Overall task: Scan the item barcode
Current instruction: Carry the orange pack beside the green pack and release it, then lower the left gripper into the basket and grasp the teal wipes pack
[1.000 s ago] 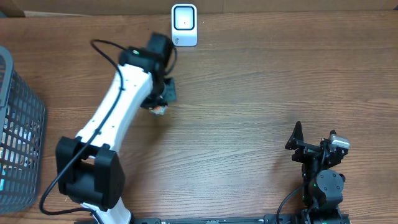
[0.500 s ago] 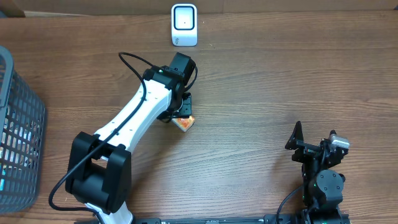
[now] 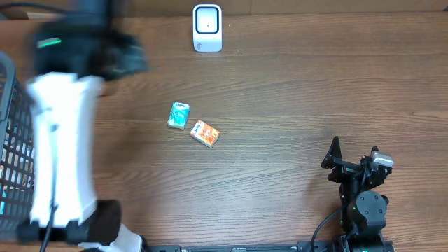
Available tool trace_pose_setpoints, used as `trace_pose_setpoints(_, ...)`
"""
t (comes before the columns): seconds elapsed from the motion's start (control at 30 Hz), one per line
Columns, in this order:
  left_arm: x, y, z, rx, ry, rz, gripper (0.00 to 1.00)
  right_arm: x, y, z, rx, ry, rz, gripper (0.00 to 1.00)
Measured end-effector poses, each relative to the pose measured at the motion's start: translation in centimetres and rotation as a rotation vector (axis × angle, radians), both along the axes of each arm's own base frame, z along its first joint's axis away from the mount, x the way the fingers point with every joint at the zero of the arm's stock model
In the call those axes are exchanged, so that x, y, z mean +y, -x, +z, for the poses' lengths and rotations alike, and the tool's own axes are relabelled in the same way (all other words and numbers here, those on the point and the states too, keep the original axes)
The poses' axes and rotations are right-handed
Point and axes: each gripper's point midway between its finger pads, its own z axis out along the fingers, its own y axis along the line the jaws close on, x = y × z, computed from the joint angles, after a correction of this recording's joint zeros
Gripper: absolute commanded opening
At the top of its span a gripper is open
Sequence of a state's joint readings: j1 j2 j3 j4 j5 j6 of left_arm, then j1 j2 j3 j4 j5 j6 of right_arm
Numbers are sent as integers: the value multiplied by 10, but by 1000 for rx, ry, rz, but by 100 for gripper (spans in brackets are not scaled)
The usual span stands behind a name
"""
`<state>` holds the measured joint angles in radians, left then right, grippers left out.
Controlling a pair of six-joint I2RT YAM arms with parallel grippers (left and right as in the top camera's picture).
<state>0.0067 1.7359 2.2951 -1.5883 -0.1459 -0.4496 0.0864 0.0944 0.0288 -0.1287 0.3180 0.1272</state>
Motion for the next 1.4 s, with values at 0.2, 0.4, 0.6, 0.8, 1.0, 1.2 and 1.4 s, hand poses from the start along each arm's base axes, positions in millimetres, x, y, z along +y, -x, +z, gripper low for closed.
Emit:
trace_pose_setpoints(0.2,143,80,31,-51,-10,482,72,0,0,0,0,0,0,100)
trace_pose_setpoints(0.4,239,160,0,13,61,926,72,0,0,0,0,0,0,100)
trace_pose_setpoints(0.6,285,198,-70,161,145,1107,68,0,0,0,0,0,0,100)
trace_pose_setpoints(0.8,315,209,-135,228,168,1131,69,0,0,0,0,0,0,100)
trace_pose_setpoints(1.0,335,199,-167,205,105,1037,67,0,0,0,0,0,0,100)
trace_pose_setpoints(1.2,346,197,-201,214,44,959,69,0,0,0,0,0,0,100)
trace_pose_setpoints(1.4,361,196,-212,215,-46,907,73,0,0,0,0,0,0,100)
